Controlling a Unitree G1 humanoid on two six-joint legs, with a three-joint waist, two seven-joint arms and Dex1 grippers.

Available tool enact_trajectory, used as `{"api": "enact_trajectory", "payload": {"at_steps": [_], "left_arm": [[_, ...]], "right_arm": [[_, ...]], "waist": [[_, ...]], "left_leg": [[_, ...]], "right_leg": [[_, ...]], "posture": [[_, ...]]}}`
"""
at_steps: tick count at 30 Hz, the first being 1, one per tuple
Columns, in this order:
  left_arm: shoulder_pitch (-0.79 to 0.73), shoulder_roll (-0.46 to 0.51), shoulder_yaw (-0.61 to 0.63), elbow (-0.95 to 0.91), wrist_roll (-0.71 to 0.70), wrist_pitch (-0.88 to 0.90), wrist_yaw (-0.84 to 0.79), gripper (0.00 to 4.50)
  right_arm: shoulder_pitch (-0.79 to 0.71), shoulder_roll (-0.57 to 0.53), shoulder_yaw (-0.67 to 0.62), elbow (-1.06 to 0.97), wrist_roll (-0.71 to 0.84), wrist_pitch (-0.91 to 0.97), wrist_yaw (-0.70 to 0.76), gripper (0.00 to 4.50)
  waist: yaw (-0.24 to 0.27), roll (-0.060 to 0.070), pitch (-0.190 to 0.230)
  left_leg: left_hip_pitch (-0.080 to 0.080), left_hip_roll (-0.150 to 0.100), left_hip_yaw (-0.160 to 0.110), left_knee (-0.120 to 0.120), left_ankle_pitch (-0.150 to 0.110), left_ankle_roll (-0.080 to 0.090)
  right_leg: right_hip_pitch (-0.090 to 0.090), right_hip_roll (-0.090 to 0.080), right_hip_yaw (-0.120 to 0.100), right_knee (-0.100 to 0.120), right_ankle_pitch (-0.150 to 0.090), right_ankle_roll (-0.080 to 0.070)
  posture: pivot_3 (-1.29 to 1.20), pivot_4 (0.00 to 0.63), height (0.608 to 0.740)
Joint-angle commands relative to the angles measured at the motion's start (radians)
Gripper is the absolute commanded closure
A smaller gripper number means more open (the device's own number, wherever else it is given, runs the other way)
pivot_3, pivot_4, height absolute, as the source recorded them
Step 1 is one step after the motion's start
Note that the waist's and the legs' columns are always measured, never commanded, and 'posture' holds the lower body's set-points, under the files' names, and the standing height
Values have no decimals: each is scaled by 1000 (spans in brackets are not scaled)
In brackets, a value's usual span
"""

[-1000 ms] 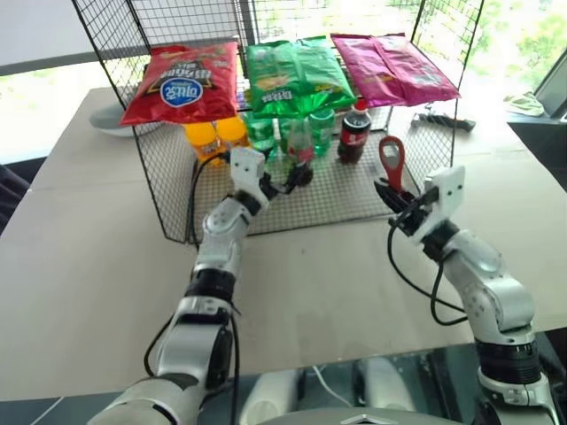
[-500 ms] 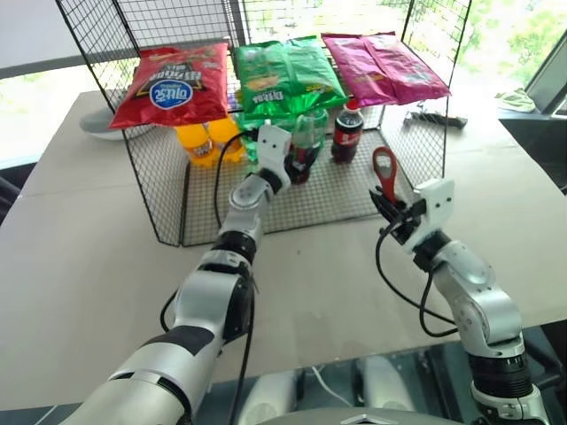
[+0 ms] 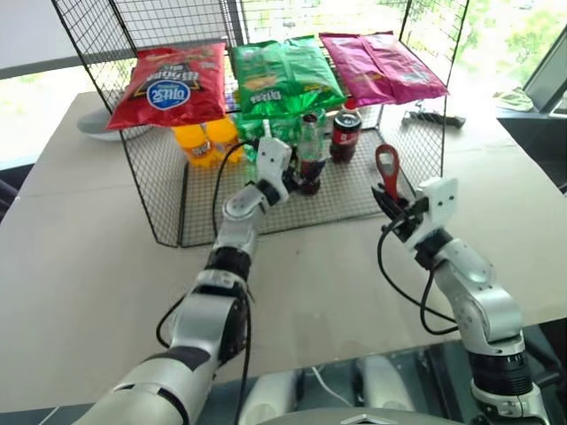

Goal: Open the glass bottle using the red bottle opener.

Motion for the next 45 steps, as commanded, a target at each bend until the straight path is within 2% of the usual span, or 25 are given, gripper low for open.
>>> {"api": "enact_trajectory", "payload": {"at_steps": [1, 5, 8, 22, 24, 26, 32, 45], "left_arm": [[94, 44, -35, -325, -77, 144, -75, 1906], [246, 107, -62, -620, -135, 288, -103, 1906], [308, 123, -64, -730, -180, 372, -97, 1906], [439, 128, -86, -770, -144, 345, -68, 1906], [449, 128, -88, -768, -149, 335, -76, 837], [454, 124, -85, -769, -149, 328, -68, 48], [457, 120, -76, -783, -168, 339, -53, 14], [425, 82, -63, -774, -157, 153, -49, 14]], "right_arm": [[-25, -12, -37, -15, 5, -30, 3, 4500], [-41, -29, -61, 5, 7, -36, 11, 4500], [-48, -35, -68, 18, 10, -40, 18, 4500], [-78, -31, -55, 54, 7, -43, 47, 4500], [-81, -30, -54, 58, 6, -44, 48, 4500], [-82, -30, -53, 60, 5, -45, 49, 4500], [-82, -28, -52, 67, 3, -46, 49, 4500], [-86, -21, -49, 82, 2, -51, 53, 4500]], "waist": [[0, 0, 0], [-2, 0, 0], [5, 0, 0], [5, 0, 0], [5, 0, 0], [5, 0, 0], [5, 0, 0], [5, 0, 0]], "left_leg": [[0, 0, 0, 0, 0, 0], [1, 2, 1, 0, 0, 0], [1, 2, 1, 0, 0, 0], [2, 2, 3, 0, 0, 0], [2, 2, 3, 0, 0, 0], [2, 2, 3, 0, 0, 0], [2, 2, 3, 0, 0, 0], [2, 2, 3, 0, 0, 0]], "right_leg": [[0, 0, 0, 0, 0, 0], [0, 1, 2, 1, 0, 0], [0, 1, 2, 2, 0, 0], [0, 1, 3, 2, 0, 0], [0, 1, 3, 2, 0, 0], [0, 1, 3, 2, 0, 0], [0, 1, 3, 2, 0, 0], [0, 1, 3, 2, 0, 0]], "posture": [[0, 150, 740], [0, 150, 740], [0, 150, 740], [0, 150, 740], [0, 150, 740], [0, 150, 740], [0, 150, 740], [0, 150, 740]]}}
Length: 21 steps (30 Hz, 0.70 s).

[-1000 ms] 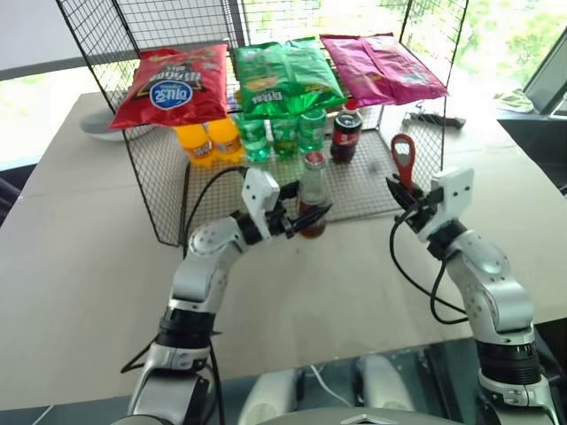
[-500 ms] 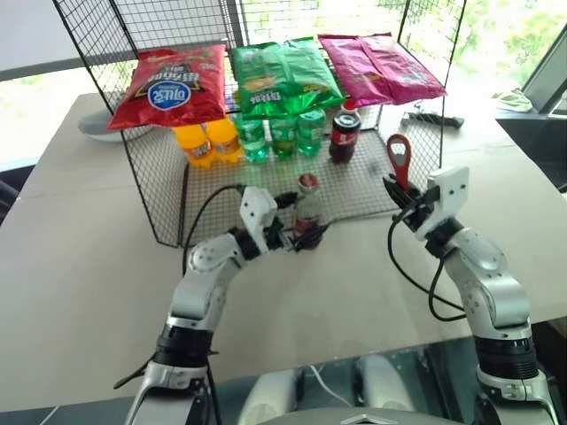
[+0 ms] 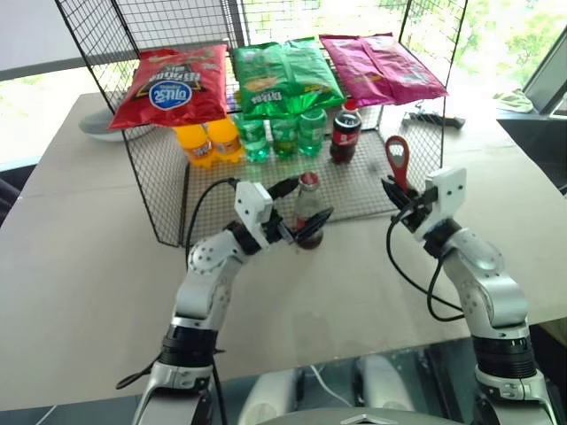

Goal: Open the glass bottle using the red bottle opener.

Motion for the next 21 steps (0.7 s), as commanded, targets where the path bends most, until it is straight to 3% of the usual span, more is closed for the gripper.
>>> {"api": "enact_trajectory", "payload": {"at_steps": [1, 20, 21], "left_arm": [[-19, -5, 6, -29, -10, -54, -5, 14], [-4, -3, -12, 6, -12, -67, -49, 14], [-2, 0, -11, 7, -11, -64, -50, 520]], "right_arm": [[-26, 0, -5, -18, 4, -30, 8, 4500], [-43, -1, 4, -6, 1, -36, 6, 4500], [-44, -2, 6, -8, 0, -35, 7, 4500]], "waist": [[0, 0, 0], [0, 0, 0], [0, 0, 0]], "left_leg": [[0, 0, 0, 0, 0, 0], [0, 0, 0, 0, 0, 0], [0, 0, 0, 0, 0, 0]], "right_leg": [[0, 0, 0, 0, 0, 0], [0, 0, 0, 0, 0, 0], [0, 0, 0, 0, 0, 0]], "posture": [[0, 150, 740], [0, 150, 740], [0, 150, 740]]}}
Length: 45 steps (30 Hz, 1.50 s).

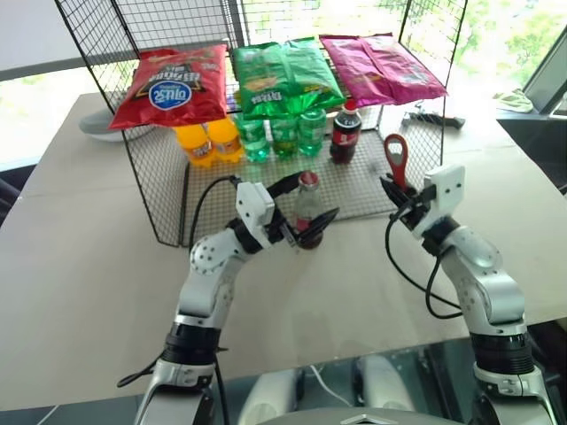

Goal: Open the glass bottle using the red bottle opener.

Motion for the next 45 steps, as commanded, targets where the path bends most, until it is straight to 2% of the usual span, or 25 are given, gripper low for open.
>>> {"api": "enact_trajectory", "payload": {"at_steps": [1, 3, 5, 13, 19, 24, 30, 40, 45], "left_arm": [[6, 5, 2, -3, -10, -15, -1, 779], [7, 9, 3, 1, -1, -19, 2, 1863], [8, 12, 2, 8, 10, -25, 9, 2558], [16, 13, -3, 18, 20, -39, 20, 2558], [20, 13, -2, 23, 22, -39, 32, 2558], [17, 13, -2, 24, 23, -36, 41, 2558], [14, 15, 2, 15, 12, -18, 52, 2558], [9, 20, 6, 14, 7, -6, 53, 2558], [9, 21, 7, 20, 3, -5, 54, 2558]], "right_arm": [[-23, -3, 0, -27, 1, -17, 6, 4500], [-24, -4, 1, -30, 0, -15, 6, 4500], [-27, -7, 6, -33, -3, -15, 10, 4500], [-44, -20, 44, -52, -28, -32, 35, 4500], [-68, -66, 243, -21, -292, -333, 75, 4500], [-77, -55, 311, 76, -428, -553, 34, 4500], [-125, 7, 353, 273, -574, -759, -83, 4500], [-176, 15, 371, 466, -695, -923, -175, 4500], [-179, -32, 390, 521, -837, -1005, -267, 4500]], "waist": [[0, 0, 0], [0, 0, 0], [0, 1, -1], [0, 1, -1], [-2, 1, -2], [0, -1, -2], [-2, -2, -3], [-2, -2, -3], [-2, -2, -3]], "left_leg": [[0, 0, 0, 0, 0, 0], [0, 0, 0, 0, 0, 0], [0, 0, 0, 0, 0, 0], [2, 0, 1, 0, 0, 0], [3, 0, 1, 0, 0, 0], [3, 0, 1, 1, 0, 0], [5, 1, 2, 0, 1, -2], [13, 1, 4, -2, 1, -2], [17, 1, 5, -2, 1, -2]], "right_leg": [[0, 0, 0, 0, 0, 0], [0, 0, 0, 0, 0, 0], [0, 0, 0, 0, 0, 0], [1, 0, 1, 2, 0, 0], [1, 1, 1, 2, 0, 0], [1, 1, 1, 2, 0, 0], [1, 1, 2, 3, 0, 0], [7, 2, 5, 4, 0, 0], [9, 3, 6, 4, 0, 0]], "posture": [[0, 150, 740], [0, 150, 740], [0, 150, 740], [0, 150, 740], [0, 150, 740], [0, 150, 740], [0, 150, 740], [0, 150, 740], [0, 150, 740]]}}
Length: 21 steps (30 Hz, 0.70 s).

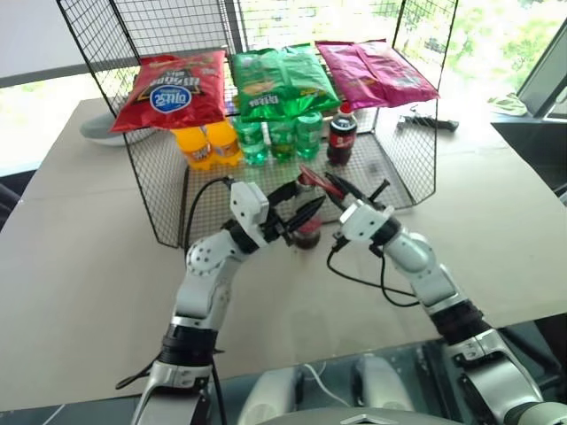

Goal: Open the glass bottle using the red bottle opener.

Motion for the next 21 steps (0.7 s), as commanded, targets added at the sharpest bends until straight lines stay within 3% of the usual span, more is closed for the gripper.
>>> {"api": "enact_trajectory", "payload": {"at_steps": [1, 14, 21], "left_arm": [[-2, 5, 2, 15, 7, 7, 11, 2558], [1, 2, -2, 30, 6, 1, 11, 2558], [7, 3, 0, 31, 6, -1, 12, 2558]], "right_arm": [[-3, -16, 53, 20, -109, -63, -38, 4500], [-89, -26, 126, 100, -381, -107, -291, 4500], [-108, 6, 147, 172, -361, -181, -375, 4500]], "waist": [[0, 0, 0], [-1, 0, 0], [-2, 0, -1]], "left_leg": [[1, 0, 0, 0, 0, 0], [2, 1, 2, 0, 0, 0], [3, 1, 4, -1, 0, 0]], "right_leg": [[0, 0, 0, 0, 0, 0], [0, 1, 3, 1, 0, 0], [0, 2, 5, 1, 0, 0]], "posture": [[0, 150, 740], [0, 150, 740], [0, 150, 740]]}}
